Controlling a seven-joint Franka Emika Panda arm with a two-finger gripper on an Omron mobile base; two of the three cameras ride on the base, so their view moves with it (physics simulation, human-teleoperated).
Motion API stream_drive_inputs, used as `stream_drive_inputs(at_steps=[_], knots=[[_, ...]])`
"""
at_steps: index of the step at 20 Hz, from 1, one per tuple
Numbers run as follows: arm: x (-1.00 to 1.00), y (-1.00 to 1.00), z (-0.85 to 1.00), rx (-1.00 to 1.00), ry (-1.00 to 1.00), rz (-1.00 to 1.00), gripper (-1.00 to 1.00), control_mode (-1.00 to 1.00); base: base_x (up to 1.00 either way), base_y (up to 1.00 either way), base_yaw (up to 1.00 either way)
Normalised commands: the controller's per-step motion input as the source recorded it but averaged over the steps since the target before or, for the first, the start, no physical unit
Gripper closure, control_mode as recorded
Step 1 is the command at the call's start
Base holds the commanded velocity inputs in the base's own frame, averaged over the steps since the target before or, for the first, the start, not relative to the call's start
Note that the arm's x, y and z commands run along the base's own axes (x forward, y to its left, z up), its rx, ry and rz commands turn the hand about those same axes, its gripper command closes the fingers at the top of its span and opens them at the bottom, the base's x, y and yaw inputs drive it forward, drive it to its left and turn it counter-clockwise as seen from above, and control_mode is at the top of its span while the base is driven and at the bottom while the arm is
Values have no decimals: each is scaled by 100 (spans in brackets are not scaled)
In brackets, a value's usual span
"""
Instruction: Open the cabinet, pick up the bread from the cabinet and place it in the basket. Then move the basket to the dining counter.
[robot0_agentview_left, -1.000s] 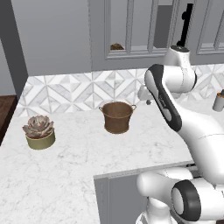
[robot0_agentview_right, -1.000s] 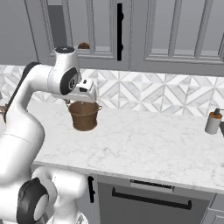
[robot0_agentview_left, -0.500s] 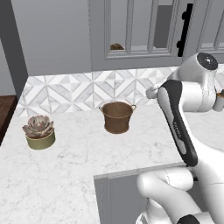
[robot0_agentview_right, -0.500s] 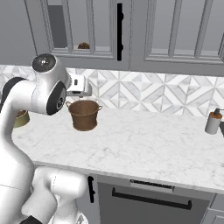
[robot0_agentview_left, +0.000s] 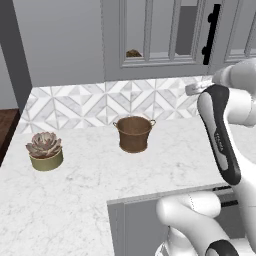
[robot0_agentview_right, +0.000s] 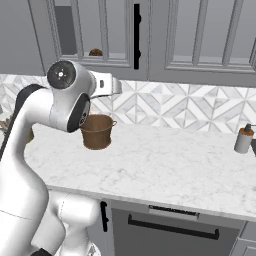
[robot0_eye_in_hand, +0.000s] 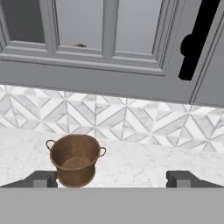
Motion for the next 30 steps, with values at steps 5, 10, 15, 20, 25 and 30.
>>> stream_drive_inputs(at_steps=[5, 10, 15, 20, 25, 30], knots=[[6, -44, 76, 0, 10, -11, -100, -100, 0, 0, 0], [39, -46, 46, 0, 3, -5, -100, -100, 0, 0, 0], [40, -15, 1, 0, -12, 0, -100, -100, 0, 0, 0], [45, -9, -7, 0, -5, -1, -100, -100, 0, 0, 0], [53, -7, 0, 3, -9, 0, -100, -100, 0, 0, 0], [62, -13, 0, 7, -3, 0, -100, -100, 0, 0, 0]])
